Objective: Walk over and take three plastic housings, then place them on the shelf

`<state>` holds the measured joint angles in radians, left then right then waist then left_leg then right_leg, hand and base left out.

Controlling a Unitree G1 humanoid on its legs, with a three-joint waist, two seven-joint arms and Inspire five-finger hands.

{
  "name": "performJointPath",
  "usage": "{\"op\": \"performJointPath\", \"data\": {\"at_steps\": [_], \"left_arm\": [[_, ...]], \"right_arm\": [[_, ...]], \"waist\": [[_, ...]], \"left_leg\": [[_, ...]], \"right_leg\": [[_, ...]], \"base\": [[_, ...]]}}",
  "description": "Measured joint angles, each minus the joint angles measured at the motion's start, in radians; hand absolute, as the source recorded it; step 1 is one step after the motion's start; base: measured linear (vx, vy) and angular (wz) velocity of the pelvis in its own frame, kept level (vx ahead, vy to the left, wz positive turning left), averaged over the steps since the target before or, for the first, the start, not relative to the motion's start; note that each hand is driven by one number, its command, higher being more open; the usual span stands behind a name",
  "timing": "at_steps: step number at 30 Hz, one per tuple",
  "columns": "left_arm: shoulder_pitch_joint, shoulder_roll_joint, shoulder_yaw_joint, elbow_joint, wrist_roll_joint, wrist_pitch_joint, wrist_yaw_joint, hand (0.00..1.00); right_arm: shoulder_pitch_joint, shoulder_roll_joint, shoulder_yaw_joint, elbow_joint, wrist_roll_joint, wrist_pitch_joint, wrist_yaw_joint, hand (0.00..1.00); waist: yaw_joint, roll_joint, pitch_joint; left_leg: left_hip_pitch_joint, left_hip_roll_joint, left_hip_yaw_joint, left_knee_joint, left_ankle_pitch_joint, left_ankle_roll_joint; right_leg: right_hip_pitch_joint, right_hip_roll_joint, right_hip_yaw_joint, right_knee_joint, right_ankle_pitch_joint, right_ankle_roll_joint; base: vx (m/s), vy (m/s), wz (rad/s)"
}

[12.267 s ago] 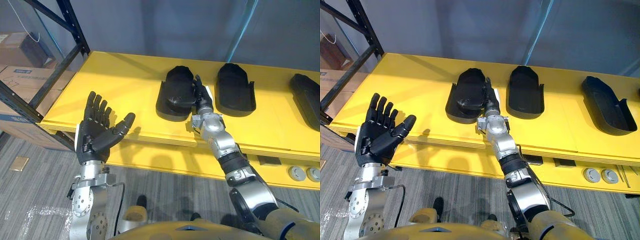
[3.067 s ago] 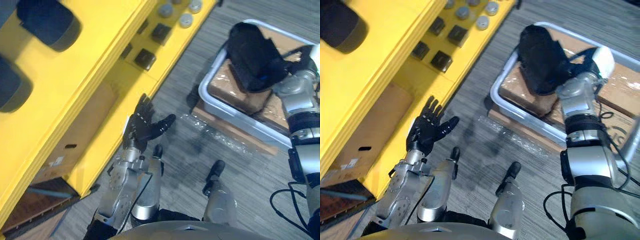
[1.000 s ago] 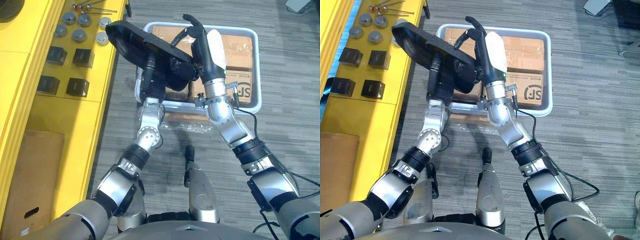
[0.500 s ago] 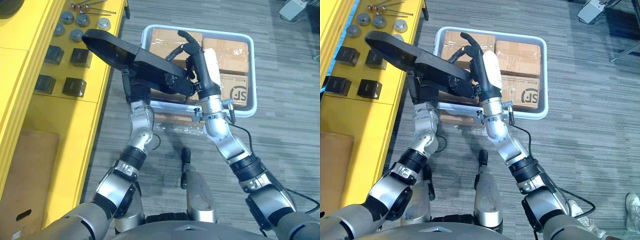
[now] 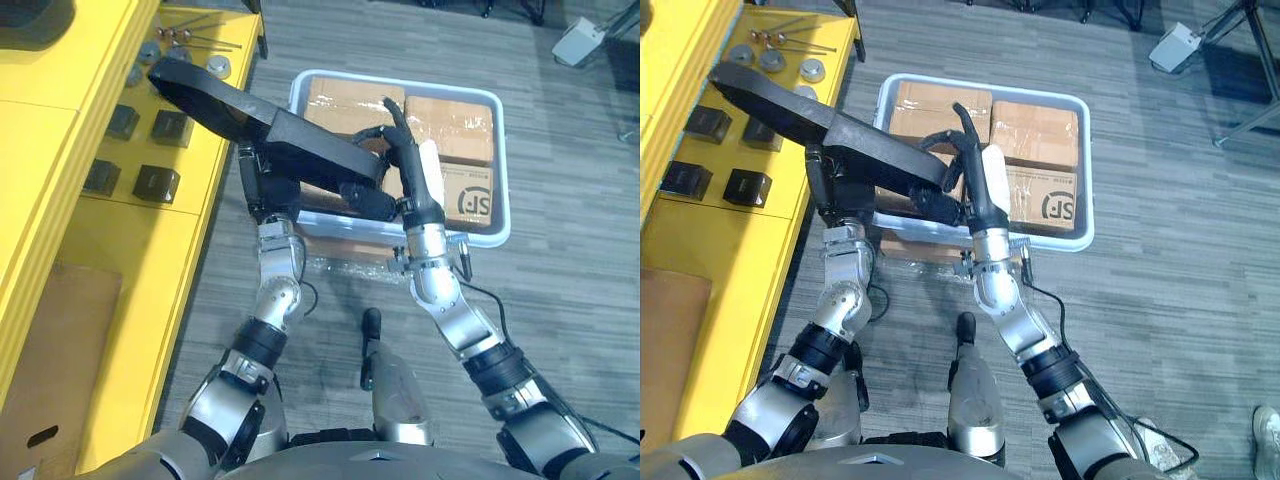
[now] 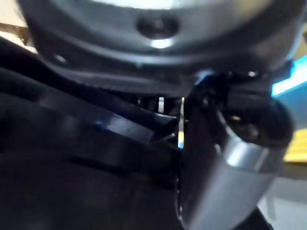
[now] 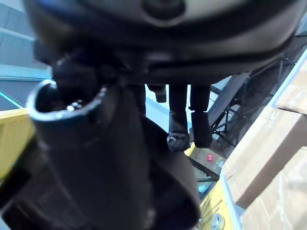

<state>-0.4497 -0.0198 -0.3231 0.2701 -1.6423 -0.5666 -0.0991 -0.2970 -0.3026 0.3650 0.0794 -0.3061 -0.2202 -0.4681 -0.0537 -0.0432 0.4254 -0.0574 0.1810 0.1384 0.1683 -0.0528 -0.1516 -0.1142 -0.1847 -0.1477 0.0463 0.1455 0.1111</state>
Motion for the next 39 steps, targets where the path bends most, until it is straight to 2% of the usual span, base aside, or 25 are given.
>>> {"op": "performJointPath", "data": {"at_steps": [2,6,7,8,10,11,13,18,23,27,32,33,35,39], "left_arm": [[0.021,-0.001,-0.005,-0.047,0.114,0.001,0.062,0.00],[0.099,-0.016,-0.011,-0.134,0.417,0.004,0.274,0.00],[0.110,-0.020,-0.009,-0.148,0.464,0.004,0.313,0.00],[0.128,-0.035,0.005,-0.174,0.588,0.009,0.399,0.00],[0.147,-0.040,0.023,-0.212,0.725,0.031,0.494,0.00],[0.147,-0.040,0.028,-0.217,0.771,0.039,0.521,0.00],[0.157,-0.039,0.058,-0.240,0.981,0.083,0.668,0.00],[0.186,-0.033,0.101,-0.259,1.151,0.104,0.827,0.00],[0.204,-0.033,0.154,-0.347,1.270,0.107,0.941,0.00],[0.212,-0.032,0.184,-0.394,1.299,0.106,0.964,0.00],[0.228,-0.024,0.225,-0.427,1.299,0.103,0.977,0.00],[0.241,-0.023,0.235,-0.445,1.298,0.102,0.973,0.00],[0.285,-0.022,0.247,-0.480,1.296,0.103,0.958,0.00],[0.435,-0.022,0.268,-0.583,1.295,0.104,0.865,0.00]], "right_arm": [[0.018,0.007,0.002,0.000,0.000,0.013,0.003,1.00],[0.065,0.025,0.001,-0.007,0.019,0.014,0.014,1.00],[0.070,0.028,0.001,-0.009,0.020,0.014,0.020,1.00],[0.090,0.033,0.003,-0.033,0.038,0.016,0.023,1.00],[0.117,0.047,0.001,-0.094,0.075,0.019,0.021,1.00],[0.125,0.052,0.000,-0.119,0.086,0.020,0.020,1.00],[0.142,0.070,-0.001,-0.194,0.100,0.020,0.014,1.00],[0.201,0.100,-0.004,-0.250,0.128,0.020,0.008,1.00],[0.247,0.105,-0.003,-0.254,0.180,0.038,0.017,1.00],[0.273,0.121,-0.017,-0.262,0.218,0.045,0.015,1.00],[0.326,0.156,-0.051,-0.324,0.218,0.062,-0.035,1.00],[0.336,0.162,-0.065,-0.326,0.218,0.062,-0.045,0.00],[0.361,0.164,-0.097,-0.326,0.222,0.062,-0.049,0.00],[0.417,0.163,-0.165,-0.325,0.321,0.057,-0.039,0.00]], "waist": [[0.000,0.009,-0.010],[0.002,0.045,-0.085],[0.002,0.051,-0.090],[0.006,0.064,-0.099],[0.007,0.073,-0.107],[0.007,0.074,-0.108],[0.004,0.074,-0.108],[0.005,0.069,-0.133],[0.001,0.069,-0.134],[-0.001,0.069,-0.134],[-0.003,0.069,-0.134],[-0.003,0.068,-0.137],[-0.004,0.068,-0.150],[-0.002,0.069,-0.173]], "left_leg": [[0.020,-0.003,-0.004,-0.009,0.000,0.000],[0.048,-0.006,-0.005,-0.037,0.004,-0.001],[0.054,-0.006,-0.005,-0.039,0.004,-0.001],[0.069,-0.007,-0.005,-0.050,0.006,-0.003],[0.069,-0.007,-0.005,-0.051,0.008,-0.003],[0.069,-0.007,-0.006,-0.051,0.010,-0.003],[0.077,-0.006,-0.006,-0.052,0.011,-0.004],[0.082,-0.008,-0.005,-0.066,0.014,-0.006],[0.080,-0.009,-0.004,-0.067,0.013,-0.006],[0.080,-0.011,-0.001,-0.067,0.010,-0.008],[0.085,-0.011,0.006,-0.067,0.004,-0.006],[0.086,-0.012,0.007,-0.067,0.003,-0.006],[0.088,-0.012,0.010,-0.068,0.001,-0.005],[0.106,-0.012,0.015,-0.069,-0.006,-0.004]], "right_leg": [[0.021,-0.002,-0.008,-0.006,0.000,0.000],[0.052,-0.003,-0.019,-0.033,0.000,0.005],[0.057,-0.003,-0.019,-0.034,0.000,0.006],[0.066,-0.003,-0.021,-0.034,-0.001,0.007],[0.066,-0.003,-0.022,-0.035,-0.001,0.007],[0.066,-0.003,-0.023,-0.035,0.000,0.007],[0.072,-0.003,-0.024,-0.035,0.000,0.008],[0.082,-0.003,-0.026,-0.056,0.003,0.012],[0.082,-0.003,-0.024,-0.065,0.010,0.017],[0.082,-0.003,-0.019,-0.068,0.010,0.017],[0.082,-0.003,-0.013,-0.070,0.010,0.017],[0.082,-0.003,-0.011,-0.070,0.010,0.017],[0.083,-0.003,-0.010,-0.073,0.010,0.017],[0.104,-0.003,-0.010,-0.086,0.009,0.018]], "base": [[0.03,0.012,0.06],[0.02,0.003,0.03],[0.00,0.000,0.00],[0.00,0.000,0.00],[0.00,0.000,0.00],[0.00,0.000,0.00],[-0.04,-0.004,-0.01],[0.00,0.000,0.00],[0.00,0.000,0.00],[0.01,0.003,-0.01],[0.01,0.007,-0.03],[0.00,0.000,0.00],[0.00,0.007,-0.05],[0.00,0.005,-0.03]]}}
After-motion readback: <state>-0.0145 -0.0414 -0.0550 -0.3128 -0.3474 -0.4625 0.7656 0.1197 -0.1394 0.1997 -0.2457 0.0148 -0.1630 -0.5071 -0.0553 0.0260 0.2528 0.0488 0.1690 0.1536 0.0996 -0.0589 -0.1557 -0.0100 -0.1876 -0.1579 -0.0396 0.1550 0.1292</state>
